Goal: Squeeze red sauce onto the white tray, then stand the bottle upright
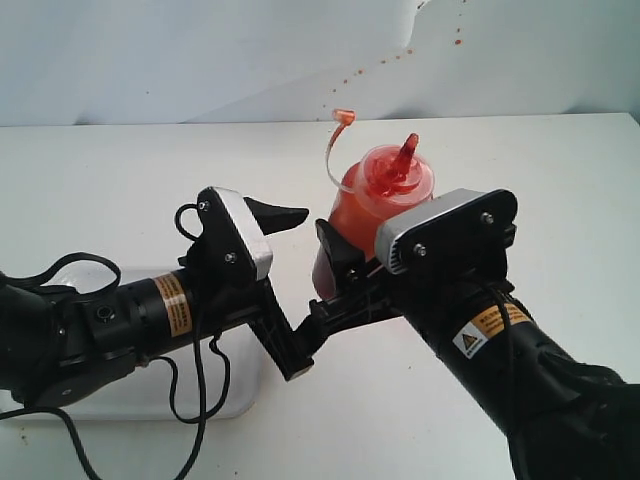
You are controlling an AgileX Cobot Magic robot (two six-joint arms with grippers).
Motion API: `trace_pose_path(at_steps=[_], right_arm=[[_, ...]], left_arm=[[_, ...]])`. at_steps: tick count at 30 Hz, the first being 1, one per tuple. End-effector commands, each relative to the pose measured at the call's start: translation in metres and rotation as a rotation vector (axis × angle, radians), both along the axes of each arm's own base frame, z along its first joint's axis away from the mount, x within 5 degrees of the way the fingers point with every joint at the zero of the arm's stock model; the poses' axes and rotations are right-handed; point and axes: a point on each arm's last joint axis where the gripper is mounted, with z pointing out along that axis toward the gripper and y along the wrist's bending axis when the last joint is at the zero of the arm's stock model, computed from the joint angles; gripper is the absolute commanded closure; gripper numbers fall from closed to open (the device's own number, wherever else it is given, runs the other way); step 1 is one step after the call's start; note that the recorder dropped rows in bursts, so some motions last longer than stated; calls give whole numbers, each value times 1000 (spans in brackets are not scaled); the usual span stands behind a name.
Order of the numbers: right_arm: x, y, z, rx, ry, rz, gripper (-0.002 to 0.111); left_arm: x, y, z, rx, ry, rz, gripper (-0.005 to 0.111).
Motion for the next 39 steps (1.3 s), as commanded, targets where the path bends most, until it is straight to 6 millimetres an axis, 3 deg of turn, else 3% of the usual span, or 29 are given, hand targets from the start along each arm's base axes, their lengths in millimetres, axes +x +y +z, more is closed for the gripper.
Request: trace_pose_path(at_steps=[1, 13, 19, 25, 31, 35, 39], right_arm=[[1, -2, 9, 42, -77, -14, 108], [6, -16, 8, 50, -65, -183, 108], [11, -22, 10, 24, -95, -211, 108], [35, -53, 5, 55, -25, -321, 108], [58, -66, 11, 76, -33, -247, 108], [90, -60, 24, 36, 72, -211, 108], [126, -40, 30, -14, 48, -151, 108]], left_arm=[[1, 2, -1, -9, 13, 23, 2], [2, 2, 0, -13, 16, 33, 2], [8, 7, 1, -39, 26, 123, 2], [15, 13, 1, -56, 28, 234, 2], [23, 24, 2, -23, -20, 378, 2], [28, 33, 2, -10, -31, 485, 2], [32, 40, 2, 25, -55, 554, 2]])
